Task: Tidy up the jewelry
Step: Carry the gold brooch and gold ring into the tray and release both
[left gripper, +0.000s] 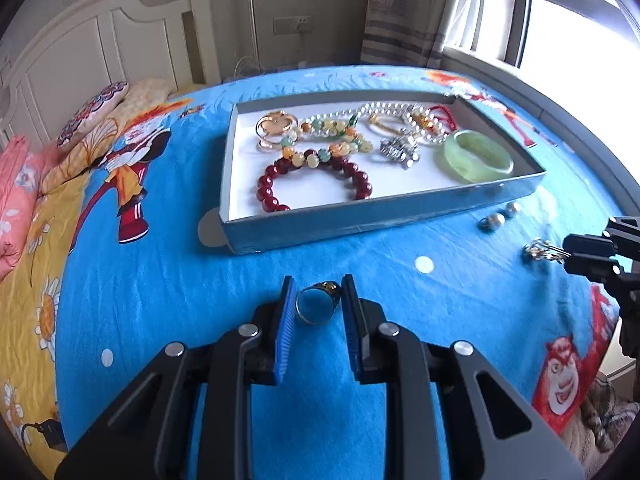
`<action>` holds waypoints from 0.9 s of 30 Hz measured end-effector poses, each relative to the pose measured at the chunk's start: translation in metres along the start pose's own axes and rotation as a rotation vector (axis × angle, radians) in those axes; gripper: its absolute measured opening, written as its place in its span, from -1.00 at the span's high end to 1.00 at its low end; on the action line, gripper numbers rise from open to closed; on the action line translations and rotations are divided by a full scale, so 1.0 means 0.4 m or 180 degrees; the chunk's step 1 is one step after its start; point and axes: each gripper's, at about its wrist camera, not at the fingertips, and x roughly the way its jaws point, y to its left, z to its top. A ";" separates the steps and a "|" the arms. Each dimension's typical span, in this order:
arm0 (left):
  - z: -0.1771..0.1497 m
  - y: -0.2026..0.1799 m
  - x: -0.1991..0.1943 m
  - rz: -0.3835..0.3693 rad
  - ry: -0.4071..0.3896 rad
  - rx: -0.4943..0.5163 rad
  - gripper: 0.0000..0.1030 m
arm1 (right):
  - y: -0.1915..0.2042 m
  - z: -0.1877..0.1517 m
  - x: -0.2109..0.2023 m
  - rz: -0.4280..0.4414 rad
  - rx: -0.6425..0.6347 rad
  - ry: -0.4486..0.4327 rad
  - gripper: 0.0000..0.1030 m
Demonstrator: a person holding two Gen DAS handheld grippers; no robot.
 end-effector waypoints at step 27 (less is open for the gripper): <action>0.161 -0.009 -0.030 -0.0137 -0.0326 0.0040 0.56 | 0.066 0.018 0.051 -0.0029 -0.0260 0.0282 0.73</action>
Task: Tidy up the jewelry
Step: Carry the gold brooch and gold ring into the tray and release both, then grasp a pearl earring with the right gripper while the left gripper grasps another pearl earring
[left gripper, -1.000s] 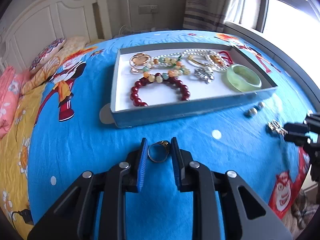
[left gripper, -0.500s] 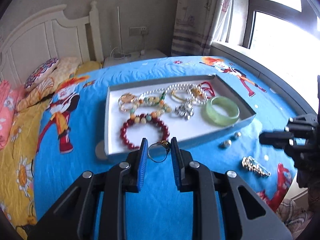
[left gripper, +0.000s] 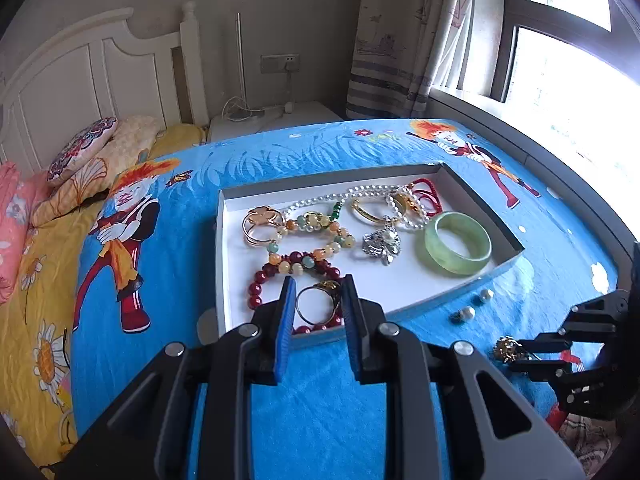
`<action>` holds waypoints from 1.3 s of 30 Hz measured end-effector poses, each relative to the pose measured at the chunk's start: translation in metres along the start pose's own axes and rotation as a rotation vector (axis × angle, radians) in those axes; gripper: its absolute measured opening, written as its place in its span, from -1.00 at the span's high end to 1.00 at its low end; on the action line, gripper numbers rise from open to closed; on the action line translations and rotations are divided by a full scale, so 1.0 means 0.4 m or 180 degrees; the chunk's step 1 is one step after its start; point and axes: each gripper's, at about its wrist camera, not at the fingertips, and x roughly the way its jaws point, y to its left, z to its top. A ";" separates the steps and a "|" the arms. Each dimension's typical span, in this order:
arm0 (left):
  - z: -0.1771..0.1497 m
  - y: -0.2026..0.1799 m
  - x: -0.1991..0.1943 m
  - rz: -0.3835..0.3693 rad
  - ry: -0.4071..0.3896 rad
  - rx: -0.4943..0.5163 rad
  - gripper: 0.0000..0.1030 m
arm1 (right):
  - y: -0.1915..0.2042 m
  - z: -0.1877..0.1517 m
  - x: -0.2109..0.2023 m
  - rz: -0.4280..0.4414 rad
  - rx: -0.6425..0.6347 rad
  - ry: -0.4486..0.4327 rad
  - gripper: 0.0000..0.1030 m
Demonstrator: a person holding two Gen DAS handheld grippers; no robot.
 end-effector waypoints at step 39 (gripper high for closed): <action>-0.134 -0.034 -0.002 0.0122 0.0093 -0.0083 -0.79 | -0.109 0.059 0.003 0.0072 0.0387 -0.0167 0.30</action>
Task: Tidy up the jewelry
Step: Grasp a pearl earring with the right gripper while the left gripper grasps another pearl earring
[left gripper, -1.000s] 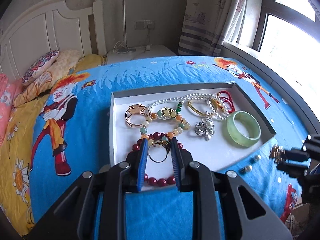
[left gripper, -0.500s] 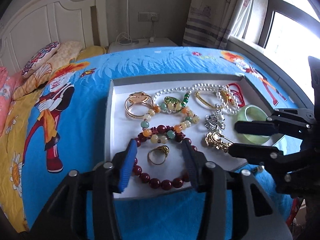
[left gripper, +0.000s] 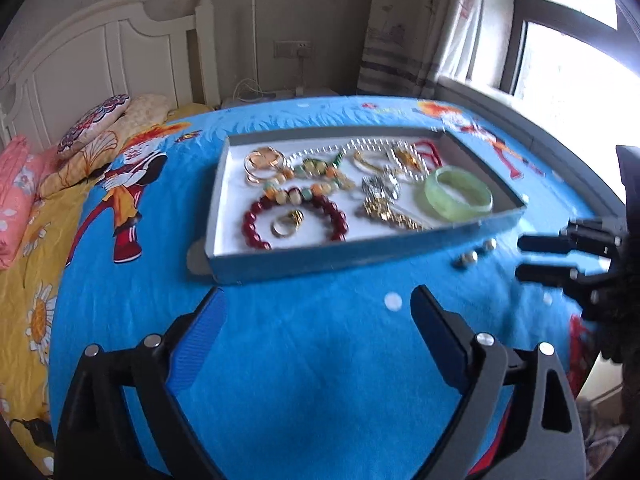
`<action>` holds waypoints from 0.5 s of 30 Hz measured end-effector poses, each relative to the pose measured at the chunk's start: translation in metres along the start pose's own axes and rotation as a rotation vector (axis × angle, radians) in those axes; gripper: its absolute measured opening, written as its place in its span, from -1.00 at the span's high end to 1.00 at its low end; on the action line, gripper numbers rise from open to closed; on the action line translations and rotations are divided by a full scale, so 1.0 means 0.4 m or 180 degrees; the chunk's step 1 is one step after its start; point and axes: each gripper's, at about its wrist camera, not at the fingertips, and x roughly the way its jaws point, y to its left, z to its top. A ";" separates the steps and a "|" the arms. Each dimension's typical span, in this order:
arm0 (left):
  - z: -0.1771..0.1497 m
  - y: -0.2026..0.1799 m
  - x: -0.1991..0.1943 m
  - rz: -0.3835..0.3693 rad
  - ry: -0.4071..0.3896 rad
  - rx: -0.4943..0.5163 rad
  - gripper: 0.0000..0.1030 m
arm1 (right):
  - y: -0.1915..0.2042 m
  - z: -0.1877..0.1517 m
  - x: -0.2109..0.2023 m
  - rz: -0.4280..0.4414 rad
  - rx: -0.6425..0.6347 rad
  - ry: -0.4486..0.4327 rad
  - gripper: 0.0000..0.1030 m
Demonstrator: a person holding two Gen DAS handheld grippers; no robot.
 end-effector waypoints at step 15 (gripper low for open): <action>-0.017 -0.020 0.043 -0.0068 0.0247 0.0136 -0.79 | -0.006 0.028 0.083 -0.0311 -0.0078 0.0304 0.44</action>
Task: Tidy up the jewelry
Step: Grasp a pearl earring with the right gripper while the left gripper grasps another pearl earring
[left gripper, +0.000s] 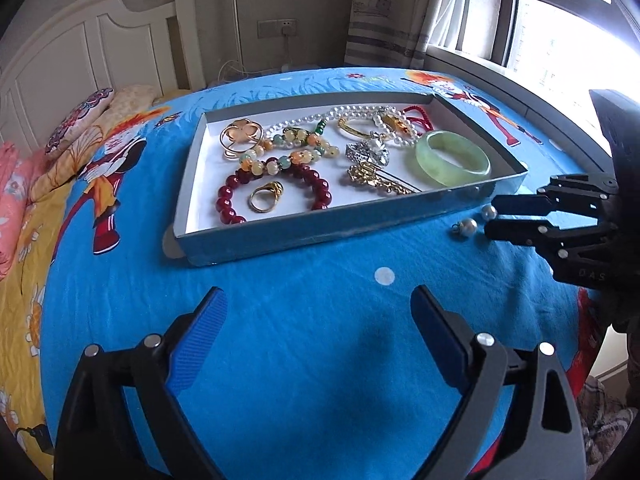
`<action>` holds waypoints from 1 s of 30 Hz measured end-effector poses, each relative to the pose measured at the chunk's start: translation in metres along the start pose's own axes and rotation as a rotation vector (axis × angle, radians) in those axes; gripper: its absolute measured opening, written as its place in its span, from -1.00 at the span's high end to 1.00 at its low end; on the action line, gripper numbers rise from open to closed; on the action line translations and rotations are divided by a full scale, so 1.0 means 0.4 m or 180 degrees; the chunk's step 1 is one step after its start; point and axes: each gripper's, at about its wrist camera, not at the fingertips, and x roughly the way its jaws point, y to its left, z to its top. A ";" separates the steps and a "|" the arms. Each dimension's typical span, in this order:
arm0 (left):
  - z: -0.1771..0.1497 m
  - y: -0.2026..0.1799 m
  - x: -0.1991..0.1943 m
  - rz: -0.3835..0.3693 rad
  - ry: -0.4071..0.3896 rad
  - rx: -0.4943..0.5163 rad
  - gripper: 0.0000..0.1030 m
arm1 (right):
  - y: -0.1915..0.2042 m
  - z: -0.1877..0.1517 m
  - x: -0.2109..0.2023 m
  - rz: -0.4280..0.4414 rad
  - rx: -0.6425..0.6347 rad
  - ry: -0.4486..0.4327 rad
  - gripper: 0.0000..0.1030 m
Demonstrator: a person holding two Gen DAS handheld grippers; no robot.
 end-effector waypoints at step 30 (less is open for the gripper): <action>0.092 -0.255 0.090 -0.0324 0.0105 0.0477 0.33 | -0.063 -0.045 -0.057 0.0034 0.0323 -0.0184 0.71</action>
